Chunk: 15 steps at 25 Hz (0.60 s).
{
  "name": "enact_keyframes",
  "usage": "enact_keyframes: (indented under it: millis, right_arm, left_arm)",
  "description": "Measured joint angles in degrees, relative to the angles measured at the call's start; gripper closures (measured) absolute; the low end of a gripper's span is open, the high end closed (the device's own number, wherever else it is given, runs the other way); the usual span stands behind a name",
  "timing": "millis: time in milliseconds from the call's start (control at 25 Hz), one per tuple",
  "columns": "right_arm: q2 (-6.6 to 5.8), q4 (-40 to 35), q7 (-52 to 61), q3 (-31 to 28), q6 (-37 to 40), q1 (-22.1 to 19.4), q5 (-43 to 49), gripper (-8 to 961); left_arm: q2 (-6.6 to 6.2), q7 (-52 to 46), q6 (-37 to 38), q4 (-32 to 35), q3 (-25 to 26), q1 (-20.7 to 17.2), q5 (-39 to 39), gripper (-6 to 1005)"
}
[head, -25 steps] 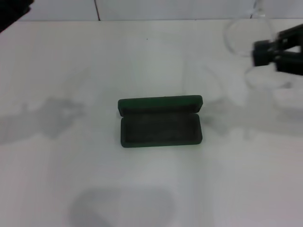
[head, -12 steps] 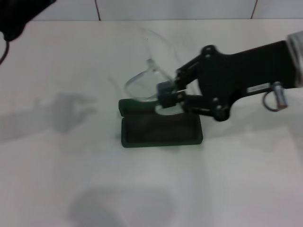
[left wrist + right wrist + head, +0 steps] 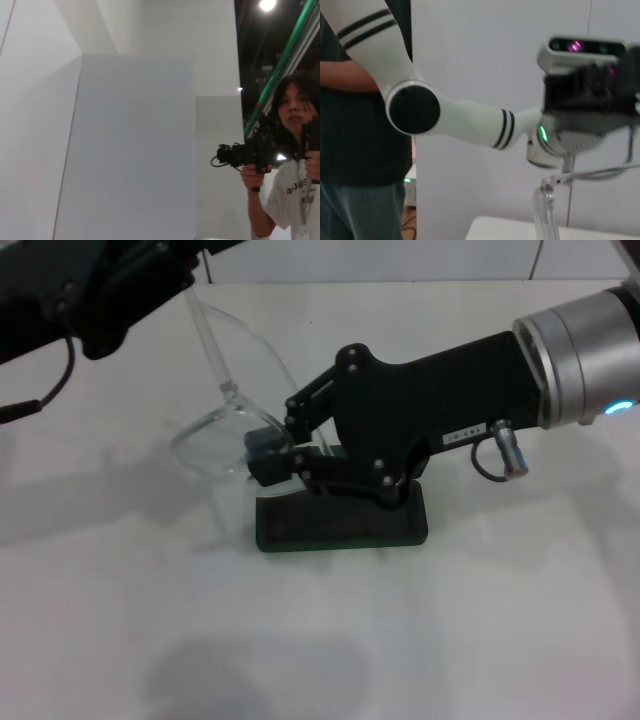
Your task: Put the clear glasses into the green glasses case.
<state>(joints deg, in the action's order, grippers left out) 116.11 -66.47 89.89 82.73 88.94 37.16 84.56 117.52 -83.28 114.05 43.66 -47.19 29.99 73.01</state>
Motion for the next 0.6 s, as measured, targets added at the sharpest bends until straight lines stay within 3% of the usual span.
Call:
enact_keyframes:
  millis: [600]
  right_arm:
    - [-0.01, 0.3, -2.2, 0.7, 0.7, -0.3, -3.5, 835]
  left_arm:
    - [-0.11, 1.2, -0.9, -0.9, 0.0, 0.1, 2.5, 795]
